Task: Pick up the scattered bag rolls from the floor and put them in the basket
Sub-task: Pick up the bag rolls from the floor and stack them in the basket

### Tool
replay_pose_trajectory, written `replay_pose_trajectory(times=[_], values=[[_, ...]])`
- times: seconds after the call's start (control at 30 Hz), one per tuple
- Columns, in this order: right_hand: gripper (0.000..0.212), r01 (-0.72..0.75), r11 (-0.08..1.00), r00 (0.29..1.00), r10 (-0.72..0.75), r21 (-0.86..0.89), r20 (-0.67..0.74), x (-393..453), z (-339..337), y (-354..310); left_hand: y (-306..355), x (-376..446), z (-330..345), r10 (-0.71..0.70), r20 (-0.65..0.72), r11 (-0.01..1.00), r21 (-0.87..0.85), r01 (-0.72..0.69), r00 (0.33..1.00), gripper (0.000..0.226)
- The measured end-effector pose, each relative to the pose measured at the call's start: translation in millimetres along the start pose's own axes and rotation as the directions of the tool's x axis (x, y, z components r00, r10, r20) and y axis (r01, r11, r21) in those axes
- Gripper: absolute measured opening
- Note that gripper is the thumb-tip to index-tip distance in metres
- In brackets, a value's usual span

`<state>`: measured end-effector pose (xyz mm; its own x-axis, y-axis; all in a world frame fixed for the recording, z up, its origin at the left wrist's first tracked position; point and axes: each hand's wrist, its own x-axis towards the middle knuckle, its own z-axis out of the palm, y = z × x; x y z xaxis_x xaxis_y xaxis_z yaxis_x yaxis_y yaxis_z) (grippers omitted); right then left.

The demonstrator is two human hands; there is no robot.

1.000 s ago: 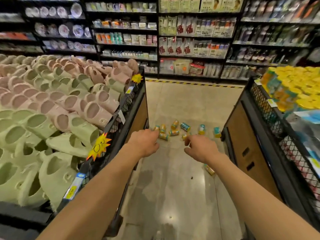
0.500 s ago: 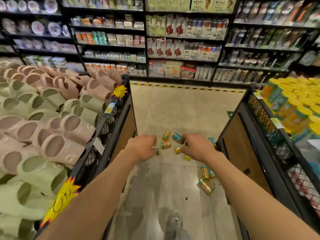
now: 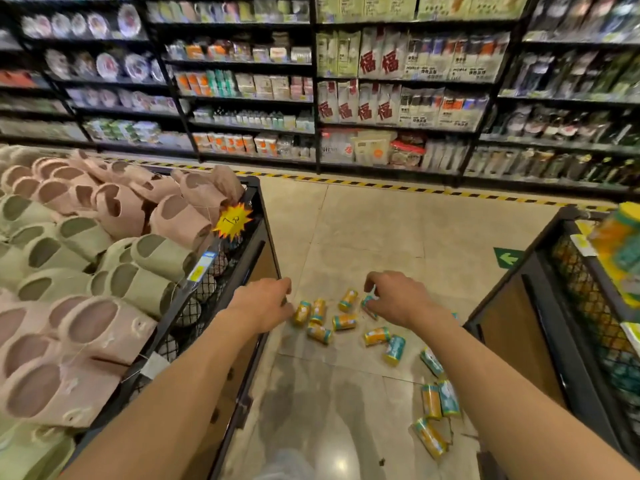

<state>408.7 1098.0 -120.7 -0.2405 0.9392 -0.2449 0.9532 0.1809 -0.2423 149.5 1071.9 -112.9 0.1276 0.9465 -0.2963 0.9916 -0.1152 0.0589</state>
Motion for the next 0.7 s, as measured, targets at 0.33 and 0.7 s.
replay_pose_trajectory(times=[0.33,0.7], values=[[0.039,0.004,1.0,0.995,-0.001,-0.024,0.105,138.7,2.8,24.8,-18.9,147.0,-1.6,0.102,0.011,0.994,-0.033,-0.102,0.995,0.044],[0.044,-0.101,0.994,0.985,0.093,0.049,0.145,286.5,-12.2,58.9,-46.8,309.2,-7.0,0.191,-0.027,0.977,-0.089,-0.193,0.981,0.048]])
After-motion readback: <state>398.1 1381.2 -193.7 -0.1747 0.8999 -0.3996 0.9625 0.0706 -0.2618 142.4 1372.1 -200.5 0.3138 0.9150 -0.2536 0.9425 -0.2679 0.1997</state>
